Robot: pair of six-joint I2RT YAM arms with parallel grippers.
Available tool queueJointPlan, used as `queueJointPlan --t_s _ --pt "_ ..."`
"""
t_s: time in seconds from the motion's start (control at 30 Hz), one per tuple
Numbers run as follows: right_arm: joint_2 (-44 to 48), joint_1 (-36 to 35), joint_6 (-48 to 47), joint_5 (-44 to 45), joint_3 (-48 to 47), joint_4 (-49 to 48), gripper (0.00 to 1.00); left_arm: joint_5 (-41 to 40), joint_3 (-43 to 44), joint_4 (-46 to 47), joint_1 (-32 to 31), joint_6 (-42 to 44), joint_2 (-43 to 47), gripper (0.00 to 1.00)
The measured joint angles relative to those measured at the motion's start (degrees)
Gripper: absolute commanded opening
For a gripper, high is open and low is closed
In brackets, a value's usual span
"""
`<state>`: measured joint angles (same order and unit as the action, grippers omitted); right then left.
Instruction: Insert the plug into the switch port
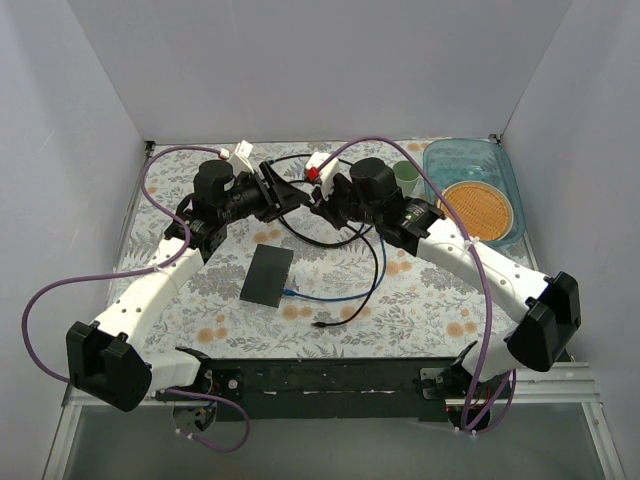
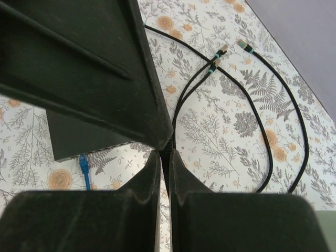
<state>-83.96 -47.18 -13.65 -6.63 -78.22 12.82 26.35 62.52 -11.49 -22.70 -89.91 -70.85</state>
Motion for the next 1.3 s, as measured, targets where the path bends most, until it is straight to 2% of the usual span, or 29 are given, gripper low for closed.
queueJointPlan --t_s 0.03,0.33,0.6,0.83,1.3 --pt "0.0 0.0 0.0 0.3 0.3 -0.3 0.01 0.5 0.0 0.1 -0.1 -0.2 0.0 0.74" --pt "0.0 0.7 0.0 1.8 3.4 -0.7 0.01 1.6 0.0 -1.4 1.6 0.3 -0.1 0.78" --pt "0.0 0.9 0.0 1.6 5.9 -0.5 0.01 0.5 0.0 -6.9 11.9 5.6 -2.1 0.80" --pt "-2.2 0.9 0.3 -1.1 7.6 -0.6 0.01 -4.4 -1.3 -13.0 13.9 11.1 -4.9 0.78" --pt "-14.9 -0.3 4.5 -5.7 10.5 -0.7 0.01 -13.5 -14.2 -15.6 14.0 12.6 -8.6 0.69"
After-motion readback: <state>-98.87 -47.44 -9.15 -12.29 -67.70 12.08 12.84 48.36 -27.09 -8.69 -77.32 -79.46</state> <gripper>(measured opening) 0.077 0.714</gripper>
